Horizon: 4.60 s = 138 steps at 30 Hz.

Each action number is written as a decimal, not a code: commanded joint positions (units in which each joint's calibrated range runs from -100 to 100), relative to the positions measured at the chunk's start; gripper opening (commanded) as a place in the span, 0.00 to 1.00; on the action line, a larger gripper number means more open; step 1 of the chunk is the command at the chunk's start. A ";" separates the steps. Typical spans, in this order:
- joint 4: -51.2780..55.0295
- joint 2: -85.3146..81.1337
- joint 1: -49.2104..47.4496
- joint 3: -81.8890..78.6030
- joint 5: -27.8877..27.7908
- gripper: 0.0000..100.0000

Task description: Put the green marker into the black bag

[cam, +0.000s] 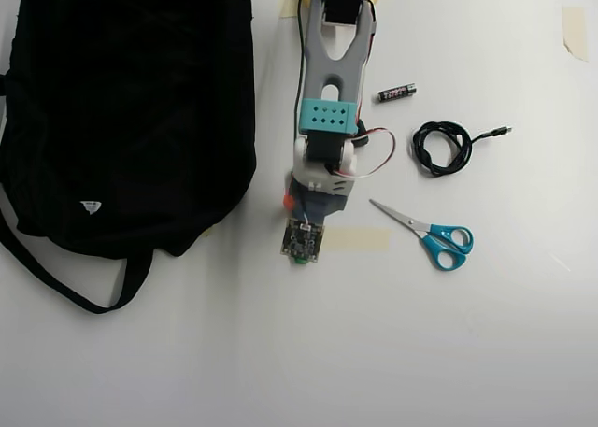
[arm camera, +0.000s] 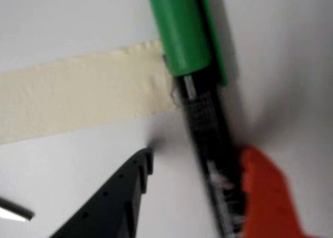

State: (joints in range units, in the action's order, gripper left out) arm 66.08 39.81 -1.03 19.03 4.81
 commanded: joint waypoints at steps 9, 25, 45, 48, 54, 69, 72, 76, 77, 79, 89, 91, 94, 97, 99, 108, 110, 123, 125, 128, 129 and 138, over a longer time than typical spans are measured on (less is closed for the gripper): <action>-0.53 -0.22 -1.29 0.56 0.07 0.10; -0.62 -0.31 -1.29 0.65 0.07 0.02; -0.10 -1.05 -0.77 0.92 0.01 0.02; -0.02 -0.64 -0.69 1.01 0.01 0.04; 1.88 -0.56 -0.77 0.56 0.01 0.18; 9.20 -1.47 -1.81 0.92 0.12 0.31; 8.60 -1.47 -1.74 1.19 0.12 0.26; 8.08 -1.47 -1.74 2.00 0.07 0.13; 8.08 -1.47 -1.74 2.18 0.07 0.11; 8.08 -1.47 -1.74 2.18 0.07 0.11; 7.48 -1.47 -1.81 2.18 0.07 0.02; 7.48 -1.47 -1.81 2.18 0.07 0.02; 7.39 -1.55 -1.81 2.18 0.07 0.02; 7.65 -1.63 -1.81 2.81 0.07 0.02; 8.86 -1.63 -1.81 4.87 0.07 0.02; 16.95 -3.29 -1.59 13.77 -0.20 0.02; 19.11 -3.29 -1.74 16.37 -0.20 0.02; 32.89 -3.29 1.40 39.73 -0.46 0.02; 32.89 -3.29 2.08 41.89 -0.72 0.02; 32.97 -3.63 3.35 46.56 -2.24 0.02; 32.97 -3.71 4.10 47.64 -2.50 0.02; 33.14 -3.71 10.53 48.36 -1.77 0.02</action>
State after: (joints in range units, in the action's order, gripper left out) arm 98.88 39.81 6.83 65.64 2.71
